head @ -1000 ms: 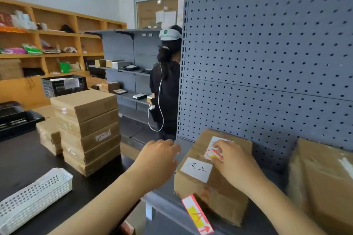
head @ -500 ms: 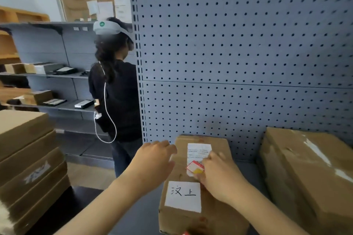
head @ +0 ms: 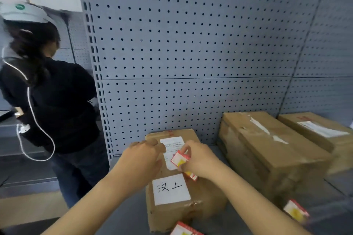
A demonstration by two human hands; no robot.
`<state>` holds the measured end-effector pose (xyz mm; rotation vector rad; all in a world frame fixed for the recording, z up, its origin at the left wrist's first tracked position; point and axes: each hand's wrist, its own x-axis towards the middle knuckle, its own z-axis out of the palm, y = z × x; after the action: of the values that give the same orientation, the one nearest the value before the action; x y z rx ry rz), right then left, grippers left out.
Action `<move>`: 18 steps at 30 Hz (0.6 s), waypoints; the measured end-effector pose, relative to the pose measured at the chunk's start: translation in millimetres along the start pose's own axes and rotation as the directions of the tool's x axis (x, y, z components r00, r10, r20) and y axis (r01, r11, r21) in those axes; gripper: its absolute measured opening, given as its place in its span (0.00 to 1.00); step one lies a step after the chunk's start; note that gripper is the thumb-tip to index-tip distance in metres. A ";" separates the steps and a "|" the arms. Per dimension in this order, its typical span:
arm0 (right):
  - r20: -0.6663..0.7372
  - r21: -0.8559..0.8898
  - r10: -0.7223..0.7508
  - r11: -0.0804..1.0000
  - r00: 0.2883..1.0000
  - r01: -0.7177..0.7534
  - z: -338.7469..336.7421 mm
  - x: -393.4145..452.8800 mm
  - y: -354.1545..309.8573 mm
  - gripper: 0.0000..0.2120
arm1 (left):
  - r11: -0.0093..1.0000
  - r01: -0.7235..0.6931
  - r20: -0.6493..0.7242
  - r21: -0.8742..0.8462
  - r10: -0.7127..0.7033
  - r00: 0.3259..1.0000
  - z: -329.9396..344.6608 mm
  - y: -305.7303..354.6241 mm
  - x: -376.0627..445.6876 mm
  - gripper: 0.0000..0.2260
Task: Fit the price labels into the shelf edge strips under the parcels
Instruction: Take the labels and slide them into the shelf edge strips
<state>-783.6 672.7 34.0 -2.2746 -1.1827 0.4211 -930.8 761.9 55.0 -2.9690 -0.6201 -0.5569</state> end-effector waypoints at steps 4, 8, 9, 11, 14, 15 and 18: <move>-0.203 -0.086 -0.078 0.994 0.976 0.062 -0.3 -21.5 5.5 0.09 | 0.997 -0.067 -0.035 -0.029 0.066 0.997 -0.8 11.9 -0.5 0.15; -0.353 -0.109 -0.096 0.992 0.931 0.060 -21.5 -50.1 22.3 0.07 | 0.986 -0.168 -0.006 -0.009 0.168 0.986 -1.7 37.1 15.9 0.11; -0.394 -0.129 -0.103 0.990 0.913 0.056 -31.4 -58.5 29.0 0.06 | 0.982 -0.188 -0.002 0.009 0.188 0.982 -4.0 48.1 24.1 0.10; -0.444 -0.188 -0.105 0.982 0.890 0.021 -53.4 -76.3 47.1 0.04 | 0.971 -0.237 -0.003 0.029 0.237 0.971 -11.8 76.9 34.5 0.11; -0.470 -0.296 -0.043 0.949 0.882 -0.112 -86.2 -106.7 79.7 0.05 | 0.921 -0.390 -0.048 -0.026 0.388 0.920 -0.4 125.4 41.9 0.12; -0.483 -0.344 -0.022 0.924 0.876 -0.167 -96.1 -116.7 92.2 0.05 | 0.904 -0.424 -0.074 -0.047 0.421 0.904 2.1 142.7 43.3 0.12; -0.529 -0.378 0.047 0.881 0.847 -0.285 -121.6 -149.7 131.7 0.08 | 0.859 -0.498 -0.098 -0.120 0.488 0.867 6.8 198.2 50.0 0.13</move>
<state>-721.4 448.9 58.7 -2.6527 -0.8558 -0.4307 -807.0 599.7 70.0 -3.0393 0.2065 -0.6602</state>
